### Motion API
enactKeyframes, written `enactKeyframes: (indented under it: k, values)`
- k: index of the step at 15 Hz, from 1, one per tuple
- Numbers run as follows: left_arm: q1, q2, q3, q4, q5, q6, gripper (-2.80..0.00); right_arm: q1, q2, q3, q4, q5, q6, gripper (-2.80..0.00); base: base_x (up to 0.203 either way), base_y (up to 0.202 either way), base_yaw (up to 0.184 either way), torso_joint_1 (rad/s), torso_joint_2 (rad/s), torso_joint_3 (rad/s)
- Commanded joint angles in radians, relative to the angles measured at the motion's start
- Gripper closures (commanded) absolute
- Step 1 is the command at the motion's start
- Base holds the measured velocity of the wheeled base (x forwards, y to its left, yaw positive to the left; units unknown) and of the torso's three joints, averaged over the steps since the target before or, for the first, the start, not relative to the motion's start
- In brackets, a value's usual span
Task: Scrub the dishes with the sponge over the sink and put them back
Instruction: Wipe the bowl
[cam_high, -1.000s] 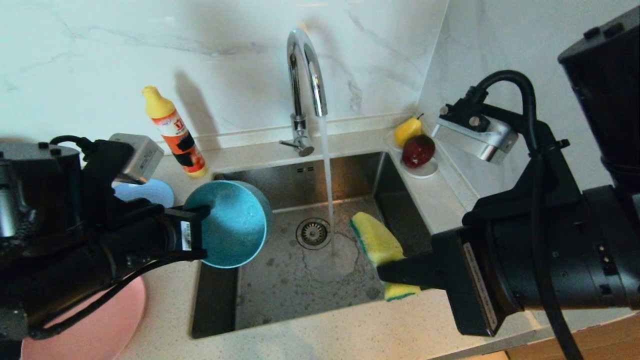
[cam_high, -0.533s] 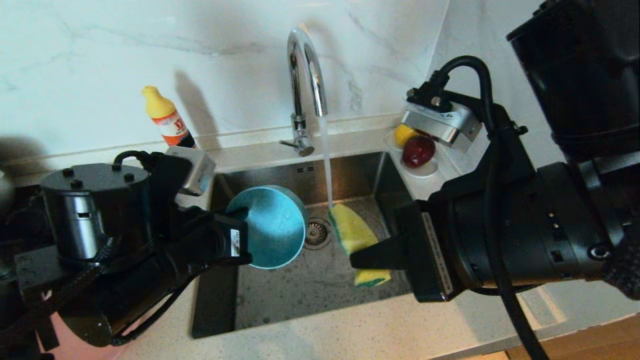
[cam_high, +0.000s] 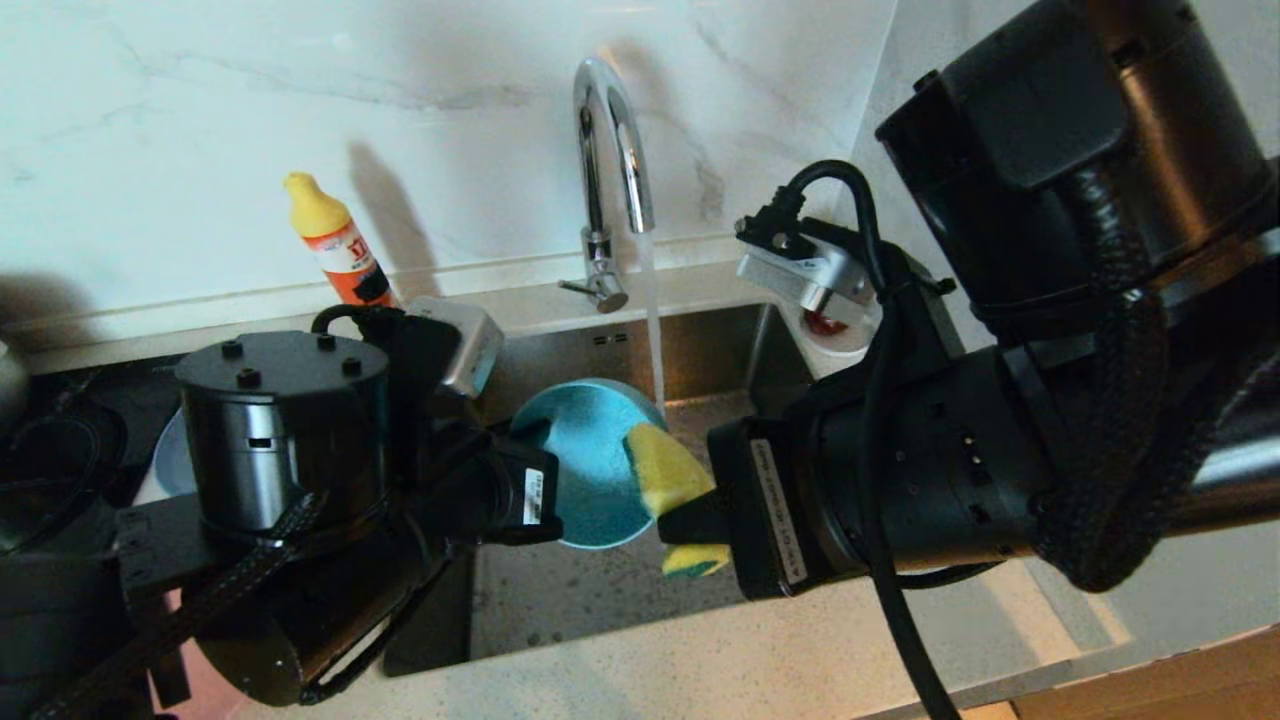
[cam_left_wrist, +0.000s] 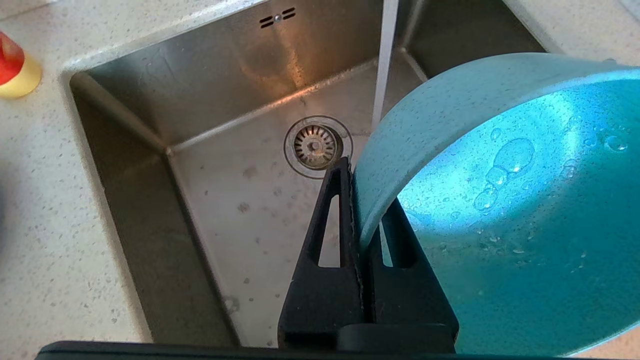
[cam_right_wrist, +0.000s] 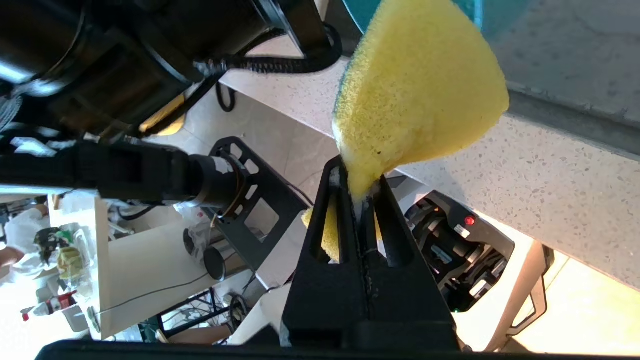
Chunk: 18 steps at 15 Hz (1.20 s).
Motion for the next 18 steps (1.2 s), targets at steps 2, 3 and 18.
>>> enactKeyframes:
  k: [2,3,18]
  values:
    - [-0.033,0.036,-0.030,-0.003,0.028,0.000,0.00,-0.033,0.042,-0.005,0.002,0.001,0.005,0.00,0.000,0.000,0.000,0.000,0.00,0.000]
    - [-0.039,0.037,-0.035,-0.003,0.028,0.001,0.00,-0.041,0.049,-0.007,-0.001,0.001,0.007,0.00,0.000,0.000,0.000,0.000,0.00,0.000]
    - [-0.068,0.142,-0.037,-0.150,0.088,-0.005,0.00,-0.114,0.063,-0.119,0.011,0.032,0.054,0.00,0.000,0.000,0.000,0.000,0.00,0.000]
